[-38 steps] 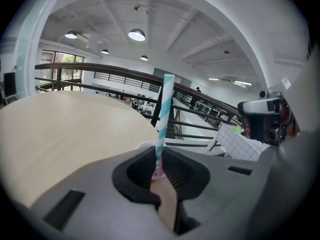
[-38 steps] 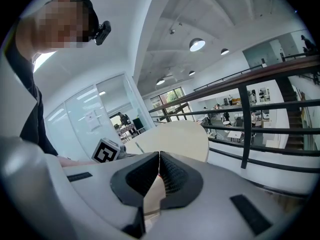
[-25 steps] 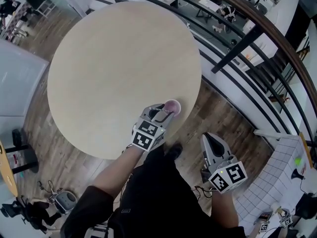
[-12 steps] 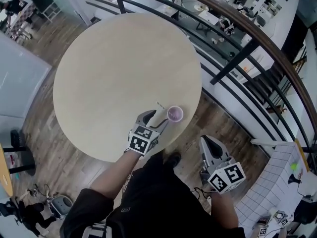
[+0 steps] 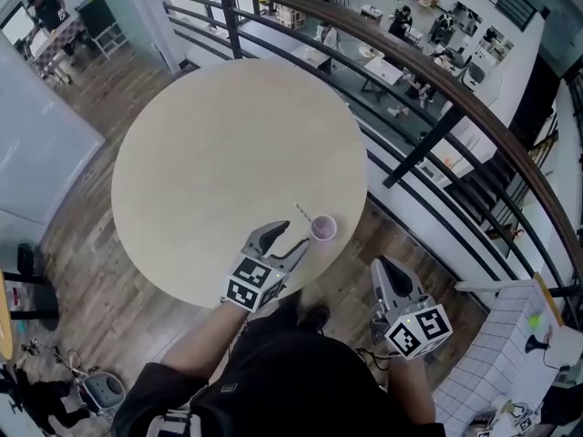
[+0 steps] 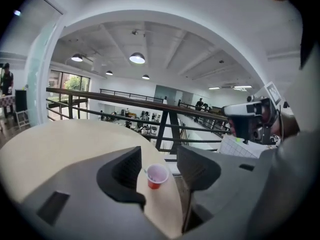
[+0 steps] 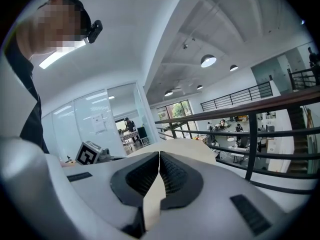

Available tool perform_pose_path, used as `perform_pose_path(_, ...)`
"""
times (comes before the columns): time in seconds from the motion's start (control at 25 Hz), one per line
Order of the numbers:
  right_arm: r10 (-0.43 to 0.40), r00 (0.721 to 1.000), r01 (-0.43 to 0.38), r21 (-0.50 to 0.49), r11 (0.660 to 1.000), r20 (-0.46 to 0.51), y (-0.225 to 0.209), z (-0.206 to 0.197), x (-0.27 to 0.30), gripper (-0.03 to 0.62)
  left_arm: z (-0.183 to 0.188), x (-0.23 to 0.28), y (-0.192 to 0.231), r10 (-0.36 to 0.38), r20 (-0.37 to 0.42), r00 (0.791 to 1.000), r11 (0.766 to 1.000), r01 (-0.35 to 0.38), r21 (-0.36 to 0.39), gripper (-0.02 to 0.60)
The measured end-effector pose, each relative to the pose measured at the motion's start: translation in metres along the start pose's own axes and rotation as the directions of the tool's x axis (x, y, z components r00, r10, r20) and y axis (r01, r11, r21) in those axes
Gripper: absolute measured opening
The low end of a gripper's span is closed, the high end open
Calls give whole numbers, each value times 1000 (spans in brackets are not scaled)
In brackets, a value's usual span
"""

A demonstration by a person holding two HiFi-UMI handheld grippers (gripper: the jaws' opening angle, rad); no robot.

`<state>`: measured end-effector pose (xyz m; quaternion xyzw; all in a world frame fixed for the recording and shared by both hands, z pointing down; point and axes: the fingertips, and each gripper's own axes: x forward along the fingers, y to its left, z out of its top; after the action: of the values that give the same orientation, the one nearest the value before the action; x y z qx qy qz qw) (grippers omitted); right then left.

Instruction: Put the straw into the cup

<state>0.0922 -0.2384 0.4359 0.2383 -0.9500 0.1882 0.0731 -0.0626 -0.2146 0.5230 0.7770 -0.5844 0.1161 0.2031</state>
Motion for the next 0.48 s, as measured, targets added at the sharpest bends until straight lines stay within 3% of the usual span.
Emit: perform_pose_path(0.48,-25,991,30,-38,999,130,9,40,-51,21,74,-51,-43,-32,178,984,997,20,70,149)
